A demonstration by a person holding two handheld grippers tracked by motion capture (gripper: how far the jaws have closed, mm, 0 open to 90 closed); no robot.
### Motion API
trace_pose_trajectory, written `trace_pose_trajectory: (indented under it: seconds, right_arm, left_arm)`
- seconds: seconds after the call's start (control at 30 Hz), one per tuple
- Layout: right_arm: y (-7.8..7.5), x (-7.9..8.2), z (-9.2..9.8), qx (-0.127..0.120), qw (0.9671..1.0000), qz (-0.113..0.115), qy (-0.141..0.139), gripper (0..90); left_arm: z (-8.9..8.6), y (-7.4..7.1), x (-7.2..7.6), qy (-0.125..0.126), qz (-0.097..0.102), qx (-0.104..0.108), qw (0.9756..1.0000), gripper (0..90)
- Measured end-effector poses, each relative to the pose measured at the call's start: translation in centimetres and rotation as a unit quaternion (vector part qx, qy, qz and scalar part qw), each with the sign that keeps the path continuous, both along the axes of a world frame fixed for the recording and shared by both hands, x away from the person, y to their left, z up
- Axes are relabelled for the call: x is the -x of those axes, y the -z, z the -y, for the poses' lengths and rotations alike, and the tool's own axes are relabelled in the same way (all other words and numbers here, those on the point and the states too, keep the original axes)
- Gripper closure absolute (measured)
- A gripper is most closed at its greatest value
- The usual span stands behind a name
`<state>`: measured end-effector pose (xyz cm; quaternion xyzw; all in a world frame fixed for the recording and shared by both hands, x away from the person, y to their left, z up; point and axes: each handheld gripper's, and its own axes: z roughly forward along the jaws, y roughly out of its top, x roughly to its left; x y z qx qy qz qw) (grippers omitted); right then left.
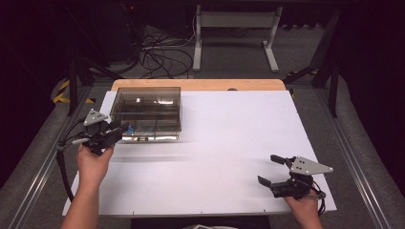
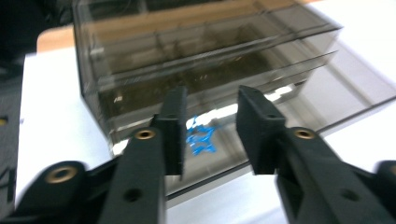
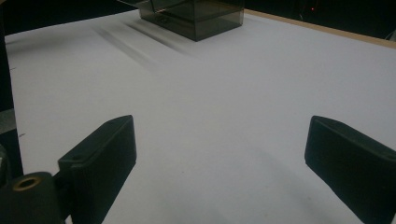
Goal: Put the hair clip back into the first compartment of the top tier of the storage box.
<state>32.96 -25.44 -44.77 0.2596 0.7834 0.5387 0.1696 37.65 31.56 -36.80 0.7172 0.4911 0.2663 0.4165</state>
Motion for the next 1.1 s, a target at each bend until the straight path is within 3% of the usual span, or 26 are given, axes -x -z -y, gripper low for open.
trace_pose_trajectory:
  seconds: [0.13, 0.33, 0.53, 0.8, 1.1]
  right_arm:
    - [0.0, 0.0, -0.1, 0.0, 1.0, -0.001, -0.001, 9.6]
    - [0.0, 0.0, -0.1, 0.002, 1.0, -0.002, -0.002, 9.6]
    - [0.0, 0.0, -0.1, 0.001, 1.0, -0.001, -0.002, 9.6]
    - [0.0, 0.0, -0.2, 0.004, 1.0, -0.003, -0.005, 9.6]
    - [0.1, 0.0, -0.3, 0.005, 1.0, -0.002, -0.007, 9.6]
  left_arm:
    - [0.6, -0.9, 1.0, 0.02, 0.023, 0.006, 0.9995, 48.5]
    - [1.0, -1.9, 2.5, 0.044, 0.047, 0.015, 0.9978, 40.5]
    - [1.3, -2.0, 3.5, 0.069, 0.05, 0.01, 0.9963, 34.5]
    - [0.9, -1.6, 5.0, 0.088, 0.049, 0.028, 0.9945, 32.1]
    - [1.2, 0.0, 6.3, 0.101, 0.05, 0.031, 0.9931, 28.7]
